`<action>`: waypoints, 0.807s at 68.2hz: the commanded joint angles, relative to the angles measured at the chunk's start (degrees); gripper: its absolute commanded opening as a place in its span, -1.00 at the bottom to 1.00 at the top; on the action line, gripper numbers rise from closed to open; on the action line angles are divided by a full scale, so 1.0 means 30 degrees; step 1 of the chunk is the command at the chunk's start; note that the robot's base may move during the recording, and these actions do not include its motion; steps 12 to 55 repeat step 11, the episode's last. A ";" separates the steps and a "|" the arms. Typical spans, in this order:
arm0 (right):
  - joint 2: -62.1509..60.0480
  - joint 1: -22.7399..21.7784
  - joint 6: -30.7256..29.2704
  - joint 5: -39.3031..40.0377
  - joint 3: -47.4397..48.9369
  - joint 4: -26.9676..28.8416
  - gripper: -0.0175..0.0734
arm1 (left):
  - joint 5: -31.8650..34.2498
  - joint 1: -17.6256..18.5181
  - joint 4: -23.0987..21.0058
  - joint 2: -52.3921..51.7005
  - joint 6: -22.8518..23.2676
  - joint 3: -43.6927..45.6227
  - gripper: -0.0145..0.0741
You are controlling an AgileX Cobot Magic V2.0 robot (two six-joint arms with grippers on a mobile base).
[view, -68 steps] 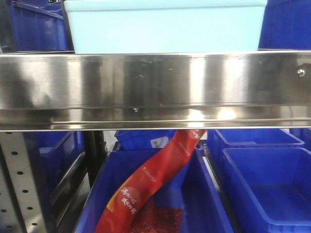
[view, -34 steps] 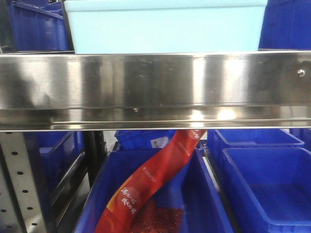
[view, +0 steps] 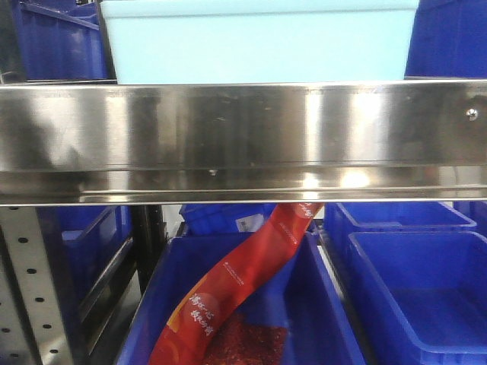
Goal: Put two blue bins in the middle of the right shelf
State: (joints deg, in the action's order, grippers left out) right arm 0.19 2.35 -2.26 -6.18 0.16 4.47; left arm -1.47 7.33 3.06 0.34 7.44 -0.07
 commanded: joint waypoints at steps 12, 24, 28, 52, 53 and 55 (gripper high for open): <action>-0.0062 -0.0094 -0.0145 0.0488 -0.0052 0.0075 -0.97 | 0.0313 -0.0106 -0.0059 -0.0114 -0.0036 0.0025 -0.92; -0.0062 -0.0094 -0.0145 0.0488 -0.0052 0.0075 -0.97 | 0.0313 -0.0106 -0.0059 -0.0114 -0.0036 0.0025 -0.92; -0.0062 -0.0094 -0.0145 0.0488 -0.0052 0.0075 -0.97 | 0.0313 -0.0106 -0.0059 -0.0114 -0.0036 0.0025 -0.92; -0.0062 -0.0094 -0.0145 0.0488 -0.0052 0.0075 -0.97 | 0.0313 -0.0106 -0.0059 -0.0114 -0.0036 0.0025 -0.92; -0.0062 -0.0094 -0.0145 0.0488 -0.0052 0.0075 -0.97 | 0.0313 -0.0106 -0.0059 -0.0114 -0.0036 0.0025 -0.92; -0.0062 -0.0094 -0.0145 0.0488 -0.0052 0.0075 -0.97 | 0.0313 -0.0106 -0.0059 -0.0114 -0.0036 0.0025 -0.92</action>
